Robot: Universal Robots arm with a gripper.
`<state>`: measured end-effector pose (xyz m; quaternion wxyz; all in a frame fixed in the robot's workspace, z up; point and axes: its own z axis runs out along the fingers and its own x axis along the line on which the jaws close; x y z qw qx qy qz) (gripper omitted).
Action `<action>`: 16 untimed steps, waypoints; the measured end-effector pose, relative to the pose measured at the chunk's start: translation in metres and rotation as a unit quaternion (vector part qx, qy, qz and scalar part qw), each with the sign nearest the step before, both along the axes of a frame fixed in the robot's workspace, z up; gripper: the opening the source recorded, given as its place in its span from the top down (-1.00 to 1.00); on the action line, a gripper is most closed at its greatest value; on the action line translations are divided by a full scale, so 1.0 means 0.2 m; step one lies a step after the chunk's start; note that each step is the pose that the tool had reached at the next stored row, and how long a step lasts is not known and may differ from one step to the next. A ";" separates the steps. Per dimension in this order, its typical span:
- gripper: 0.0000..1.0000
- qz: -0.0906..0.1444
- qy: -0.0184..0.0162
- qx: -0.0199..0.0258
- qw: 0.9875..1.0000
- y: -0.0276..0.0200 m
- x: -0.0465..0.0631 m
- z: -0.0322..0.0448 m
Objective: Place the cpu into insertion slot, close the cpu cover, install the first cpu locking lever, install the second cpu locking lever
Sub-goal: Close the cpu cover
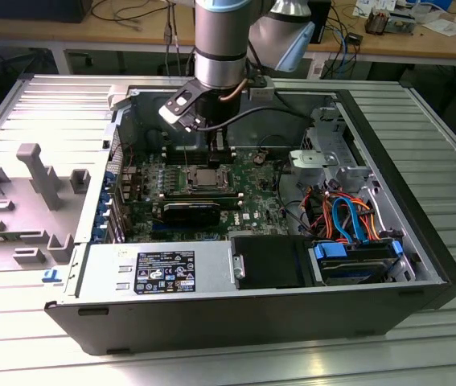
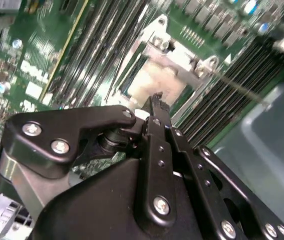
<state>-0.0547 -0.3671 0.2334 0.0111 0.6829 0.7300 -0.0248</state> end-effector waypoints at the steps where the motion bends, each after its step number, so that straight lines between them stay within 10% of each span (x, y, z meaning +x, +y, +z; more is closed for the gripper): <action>1: 0.79 0.000 0.000 0.000 1.000 -0.001 -0.03 -0.005; 9: 0.79 0.000 0.000 -0.001 1.000 -0.002 -0.14 -0.138; 16: 0.79 0.001 -0.002 -0.002 1.000 0.001 -0.16 -0.104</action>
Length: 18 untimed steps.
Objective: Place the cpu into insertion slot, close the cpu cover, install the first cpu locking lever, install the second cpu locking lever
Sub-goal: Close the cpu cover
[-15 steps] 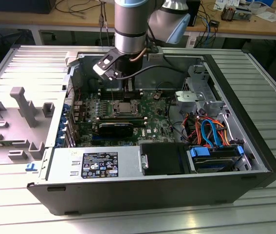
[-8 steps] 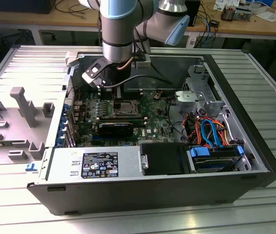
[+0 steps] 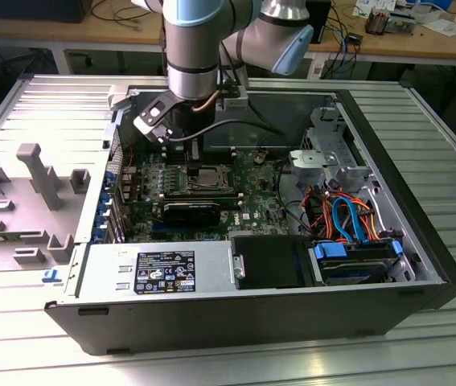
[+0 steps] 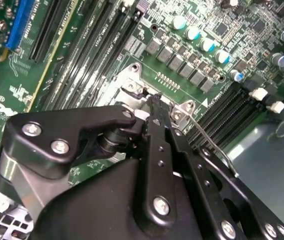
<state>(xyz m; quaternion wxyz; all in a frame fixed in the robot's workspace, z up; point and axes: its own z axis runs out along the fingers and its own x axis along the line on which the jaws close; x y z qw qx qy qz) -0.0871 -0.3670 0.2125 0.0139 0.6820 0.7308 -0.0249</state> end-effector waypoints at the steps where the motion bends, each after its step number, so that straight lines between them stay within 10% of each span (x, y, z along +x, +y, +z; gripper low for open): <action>1: 0.79 0.001 0.000 0.000 1.000 0.001 0.00 -0.017; 18: 0.79 0.002 0.000 -0.001 1.000 0.041 0.11 0.027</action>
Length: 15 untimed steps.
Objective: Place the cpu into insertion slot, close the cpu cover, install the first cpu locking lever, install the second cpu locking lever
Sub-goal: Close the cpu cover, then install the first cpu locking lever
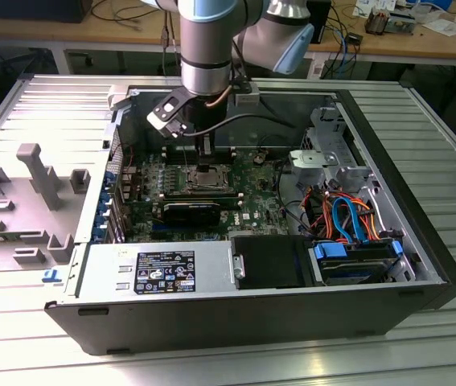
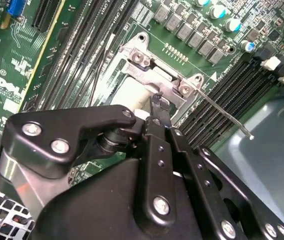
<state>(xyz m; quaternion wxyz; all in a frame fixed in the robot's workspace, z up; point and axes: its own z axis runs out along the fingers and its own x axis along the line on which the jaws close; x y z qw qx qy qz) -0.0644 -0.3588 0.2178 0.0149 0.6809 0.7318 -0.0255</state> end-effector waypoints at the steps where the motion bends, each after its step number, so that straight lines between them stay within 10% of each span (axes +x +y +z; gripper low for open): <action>1: 0.79 0.000 0.000 0.000 1.000 0.000 0.02 0.000; 8: 0.79 0.001 0.000 0.000 1.000 0.000 0.07 0.004; 15: 0.79 0.034 0.000 0.000 0.999 0.000 0.07 0.137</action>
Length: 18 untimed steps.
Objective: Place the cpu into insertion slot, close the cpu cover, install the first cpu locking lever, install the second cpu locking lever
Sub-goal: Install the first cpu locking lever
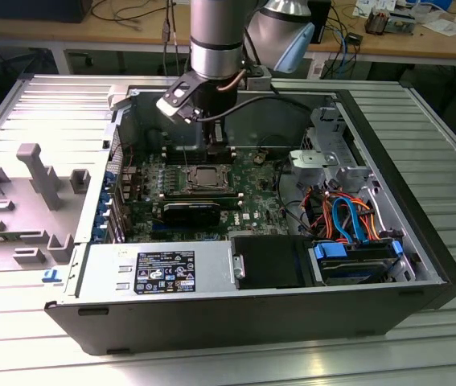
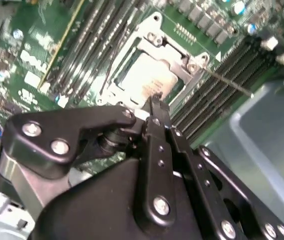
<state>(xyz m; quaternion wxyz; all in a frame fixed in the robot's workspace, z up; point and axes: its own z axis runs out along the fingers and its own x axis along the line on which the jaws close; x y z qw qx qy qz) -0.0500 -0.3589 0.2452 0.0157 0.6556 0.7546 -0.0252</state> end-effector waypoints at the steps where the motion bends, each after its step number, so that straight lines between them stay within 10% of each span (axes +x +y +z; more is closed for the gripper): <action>1: 0.79 0.012 0.000 0.000 1.000 0.000 0.00 0.000; 5: 0.79 0.069 0.000 0.000 0.998 0.000 0.00 -0.001; 12: 0.79 0.182 0.000 0.000 0.983 0.000 -0.01 -0.008; 18: 0.79 0.201 -0.002 0.000 0.980 -0.010 -0.05 -0.007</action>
